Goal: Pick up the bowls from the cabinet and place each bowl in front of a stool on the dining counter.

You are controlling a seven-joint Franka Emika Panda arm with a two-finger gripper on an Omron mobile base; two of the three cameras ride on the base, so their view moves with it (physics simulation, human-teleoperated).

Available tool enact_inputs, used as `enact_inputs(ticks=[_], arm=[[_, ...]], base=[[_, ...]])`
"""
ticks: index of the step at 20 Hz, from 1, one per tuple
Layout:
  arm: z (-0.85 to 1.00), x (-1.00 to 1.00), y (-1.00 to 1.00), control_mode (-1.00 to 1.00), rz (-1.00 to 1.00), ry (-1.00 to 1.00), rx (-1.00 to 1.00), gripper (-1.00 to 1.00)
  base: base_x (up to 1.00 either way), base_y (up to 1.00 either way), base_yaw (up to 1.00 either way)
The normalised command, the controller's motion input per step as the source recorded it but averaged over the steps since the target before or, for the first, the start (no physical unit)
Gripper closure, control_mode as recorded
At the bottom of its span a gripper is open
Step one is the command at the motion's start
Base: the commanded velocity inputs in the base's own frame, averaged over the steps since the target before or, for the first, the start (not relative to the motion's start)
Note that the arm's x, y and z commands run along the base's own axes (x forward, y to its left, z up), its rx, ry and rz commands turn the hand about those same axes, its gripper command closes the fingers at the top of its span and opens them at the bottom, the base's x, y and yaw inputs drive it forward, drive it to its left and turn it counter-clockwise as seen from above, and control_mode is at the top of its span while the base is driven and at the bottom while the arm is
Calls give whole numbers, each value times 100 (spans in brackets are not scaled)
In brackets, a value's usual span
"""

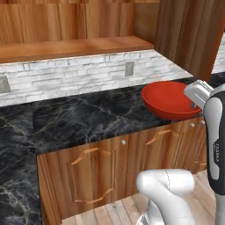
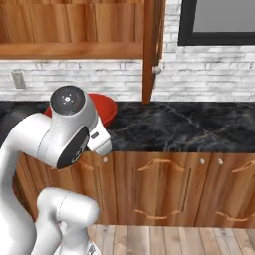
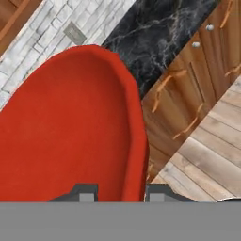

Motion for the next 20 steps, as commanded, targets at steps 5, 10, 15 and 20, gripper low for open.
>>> enact_inputs(ticks=[5,10,15,20], arm=[[0,0,0,100,0,0,0,100],[0,0,0,100,0,0,0,100],[0,0,0,100,0,0,0,100],[0,0,0,100,0,0,0,100]], base=[[-42,-49,-43],[-5,-59,-50],[0,-62,-51],[0,-66,-49]])
